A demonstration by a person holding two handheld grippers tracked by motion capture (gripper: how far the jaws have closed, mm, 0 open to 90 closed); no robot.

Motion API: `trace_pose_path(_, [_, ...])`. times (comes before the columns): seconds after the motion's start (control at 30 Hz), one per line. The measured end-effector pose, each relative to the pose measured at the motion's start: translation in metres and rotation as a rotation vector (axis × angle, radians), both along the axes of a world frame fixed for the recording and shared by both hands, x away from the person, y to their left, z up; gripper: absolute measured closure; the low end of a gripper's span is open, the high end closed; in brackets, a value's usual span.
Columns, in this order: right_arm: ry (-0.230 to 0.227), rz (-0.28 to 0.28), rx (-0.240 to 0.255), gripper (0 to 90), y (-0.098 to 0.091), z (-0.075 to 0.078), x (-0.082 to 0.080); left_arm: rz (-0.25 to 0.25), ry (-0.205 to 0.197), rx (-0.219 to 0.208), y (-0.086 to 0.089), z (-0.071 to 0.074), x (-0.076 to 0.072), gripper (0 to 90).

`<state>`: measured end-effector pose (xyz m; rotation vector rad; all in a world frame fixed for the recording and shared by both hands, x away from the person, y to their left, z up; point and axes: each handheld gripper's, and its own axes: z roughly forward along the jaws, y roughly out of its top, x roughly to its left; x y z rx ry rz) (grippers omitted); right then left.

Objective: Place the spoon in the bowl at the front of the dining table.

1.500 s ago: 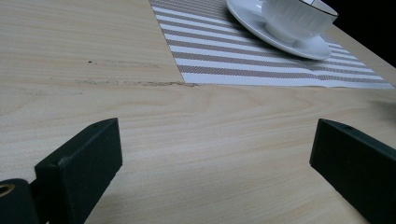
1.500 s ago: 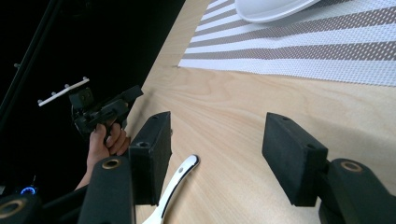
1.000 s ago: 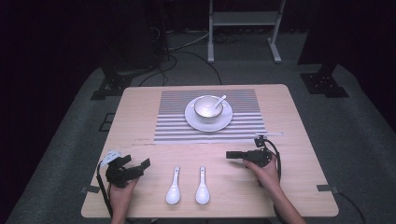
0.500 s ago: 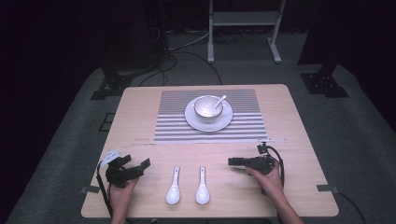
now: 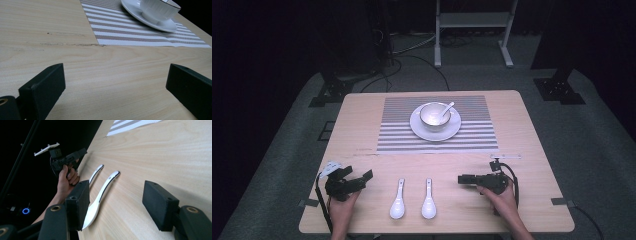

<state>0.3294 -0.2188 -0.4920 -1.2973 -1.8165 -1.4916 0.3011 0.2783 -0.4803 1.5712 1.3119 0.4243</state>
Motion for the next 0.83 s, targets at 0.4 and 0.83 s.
trace_pose_path(0.4, [-0.012,0.010,0.015,36.6,-0.003,0.001,-0.017,0.001,-0.001,0.002,0.000,0.000,0.000,1.0])
trace_pose_path(0.83, [-0.022,-0.012,0.051,36.6,-0.009,-0.003,-0.031,-0.001,0.000,-0.002,0.000,0.000,0.000,1.0])
